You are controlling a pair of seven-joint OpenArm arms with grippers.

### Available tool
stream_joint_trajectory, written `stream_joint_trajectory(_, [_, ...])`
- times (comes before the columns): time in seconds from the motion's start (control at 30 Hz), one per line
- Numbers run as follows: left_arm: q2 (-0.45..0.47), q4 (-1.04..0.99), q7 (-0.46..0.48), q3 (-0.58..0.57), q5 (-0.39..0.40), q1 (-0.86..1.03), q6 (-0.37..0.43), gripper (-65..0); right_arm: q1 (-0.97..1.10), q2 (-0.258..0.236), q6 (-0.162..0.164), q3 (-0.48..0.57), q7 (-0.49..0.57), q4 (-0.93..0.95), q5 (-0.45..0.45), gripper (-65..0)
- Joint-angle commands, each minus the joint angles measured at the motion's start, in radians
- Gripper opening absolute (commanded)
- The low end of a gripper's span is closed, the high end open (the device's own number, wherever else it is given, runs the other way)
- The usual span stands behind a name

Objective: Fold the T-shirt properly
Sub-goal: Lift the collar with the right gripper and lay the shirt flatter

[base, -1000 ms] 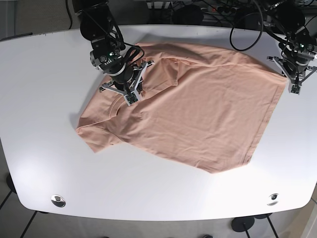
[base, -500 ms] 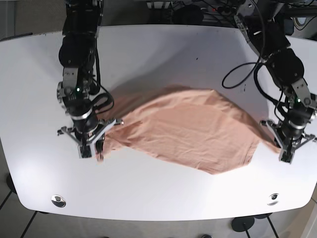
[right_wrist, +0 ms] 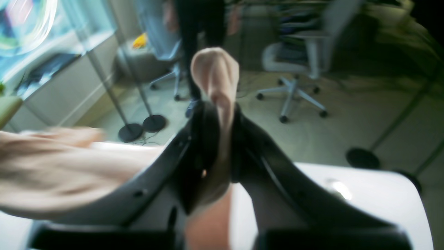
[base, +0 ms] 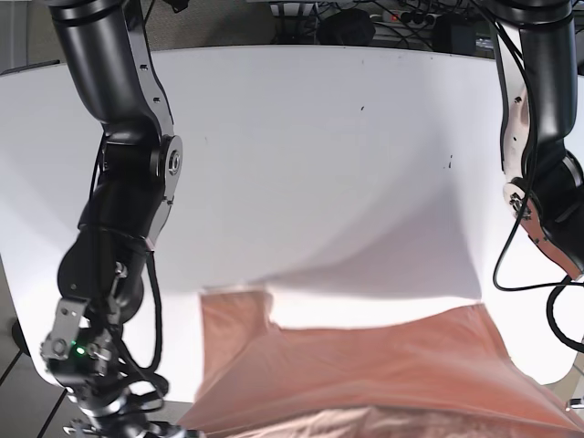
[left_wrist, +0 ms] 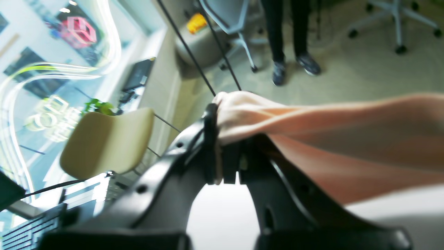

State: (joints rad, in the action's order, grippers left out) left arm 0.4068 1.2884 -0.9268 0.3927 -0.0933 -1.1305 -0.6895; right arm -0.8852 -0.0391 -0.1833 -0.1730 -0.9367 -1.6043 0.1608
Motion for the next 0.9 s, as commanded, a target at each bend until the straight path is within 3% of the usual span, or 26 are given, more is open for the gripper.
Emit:
stream_joint_trajectory(0.03, [0.047, 0.055, 0.016, 0.005, 0.017, 0.031, 0.001, -64.9, 0.054, -0.008, -0.006, -0.041, 0.009, -0.057, 0.004, -62.9])
stream_joint_trajectory(0.2, [0.045, 0.256, 0.015, 0.119, 0.017, 0.415, -0.002, -64.9, 0.467, 0.002, -0.038, -0.095, 0.017, -0.253, 0.007, -62.9])
stream_joint_trajectory(0.3, [0.016, 0.337, 0.015, 0.173, 0.019, 0.651, -0.009, -65.0, 0.683, 0.043, -0.038, -0.181, 0.072, -0.287, 0.092, -62.9])
stream_joint_trajectory(0.4, [-0.079, 0.411, 0.015, 0.292, 0.019, 0.890, -0.009, -65.0, 0.889, 0.046, -0.035, -0.230, 0.133, -0.250, 0.190, -62.9])
stream_joint_trajectory(0.53, [-0.154, 0.469, 0.021, 0.337, 0.019, 1.150, -0.009, -65.0, 1.105, 0.046, -0.035, -0.262, 0.219, -0.190, 0.317, -62.9])
stream_joint_trajectory(0.83, [-0.194, 0.472, 0.021, 0.453, 0.019, 1.345, -0.009, -64.9, 1.279, 0.043, -0.032, -0.270, 0.226, -0.193, 0.425, -62.1])
stream_joint_trajectory(0.9, [-0.194, 0.471, 0.021, 0.453, 0.019, 1.364, -0.009, -64.3, 1.291, 0.043, -0.032, -0.268, 0.226, -0.193, 0.428, -55.2])
